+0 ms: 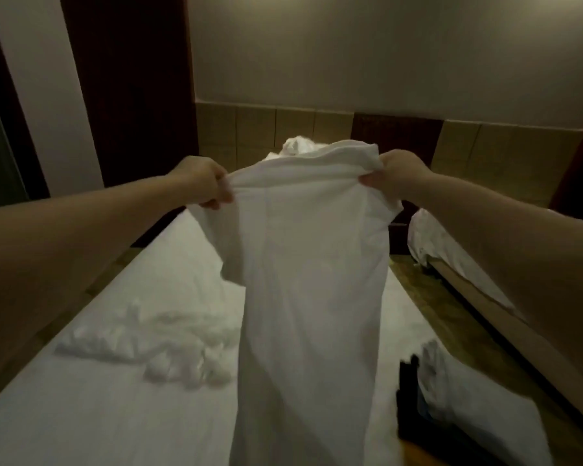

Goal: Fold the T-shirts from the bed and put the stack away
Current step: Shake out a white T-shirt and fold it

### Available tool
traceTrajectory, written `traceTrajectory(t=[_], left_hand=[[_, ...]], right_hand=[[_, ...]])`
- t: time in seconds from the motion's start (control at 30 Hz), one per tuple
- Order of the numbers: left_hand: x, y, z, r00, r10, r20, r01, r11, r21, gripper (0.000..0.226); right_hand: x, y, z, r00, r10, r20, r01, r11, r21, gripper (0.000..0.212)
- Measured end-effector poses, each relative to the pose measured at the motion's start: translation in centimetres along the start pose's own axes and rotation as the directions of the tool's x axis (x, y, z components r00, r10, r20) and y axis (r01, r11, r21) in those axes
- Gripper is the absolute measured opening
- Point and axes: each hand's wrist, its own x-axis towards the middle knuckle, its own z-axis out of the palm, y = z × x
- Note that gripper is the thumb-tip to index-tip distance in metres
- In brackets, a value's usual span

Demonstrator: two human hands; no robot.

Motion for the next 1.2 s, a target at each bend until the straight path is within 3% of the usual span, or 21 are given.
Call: traceTrajectory(t=[0.17,0.23,0.33,0.43,0.6,0.77,0.87,1.0,1.1,1.2], left_hand=[[11.7,3.7,-3.1,0.968,0.161,-0.193,-0.184,0.977,-0.105,0.012],[14.2,5.1,-4.9,0.937,0.244,-0.251,-0.26,0.965,-0.033,0.013],[14.8,6.0,-6.2,0.874,0.355,-0.33,-0.324,0.934,0.148,0.016],[12.7,5.4,-6.4,0.86,0.391,-0.329,-0.351,0.92,0.176,0.018],[6.0,2.9,-3.9,0.869,0.402,-0.288,-0.378,0.915,0.138,0.019],[-5.7,-4.1,1.4,0.907,0.399,-0.137,-0.369,0.907,0.201,0.015],[-15.4,-8.6,5.9,0.952,0.307,0.005,-0.303,0.936,0.179,0.01],[-26.2,-14.0,12.1,0.964,0.167,0.208,-0.196,0.972,0.127,0.027],[-30.9,-16.9,15.2,0.941,0.116,0.319,-0.168,0.975,0.142,0.036],[-33.9,-17.4,15.9,0.955,0.092,0.281,-0.119,0.99,0.081,0.037]], right_hand=[[11.4,0.0,-4.3,0.968,-0.148,-0.203,0.155,0.988,0.02,0.029],[13.8,-0.8,-6.1,0.941,-0.188,-0.283,0.225,0.969,0.104,0.029],[14.8,-1.5,-7.2,0.885,-0.264,-0.385,0.298,0.954,0.03,0.032],[12.9,-1.4,-6.7,0.871,-0.302,-0.386,0.324,0.946,-0.009,0.031],[5.2,-0.3,-4.9,0.909,-0.299,-0.292,0.309,0.951,-0.011,0.027],[-7.7,3.3,1.3,0.986,-0.169,0.003,0.169,0.983,0.069,0.027],[-17.0,5.7,6.4,0.972,-0.137,0.19,0.127,0.99,0.062,0.025],[-27.7,9.8,12.5,0.902,-0.058,0.428,0.057,0.998,0.015,0.03],[-32.3,11.9,14.8,0.893,-0.055,0.447,0.041,0.998,0.041,0.028],[-34.5,12.6,15.5,0.913,-0.09,0.399,0.087,0.996,0.025,0.029]])
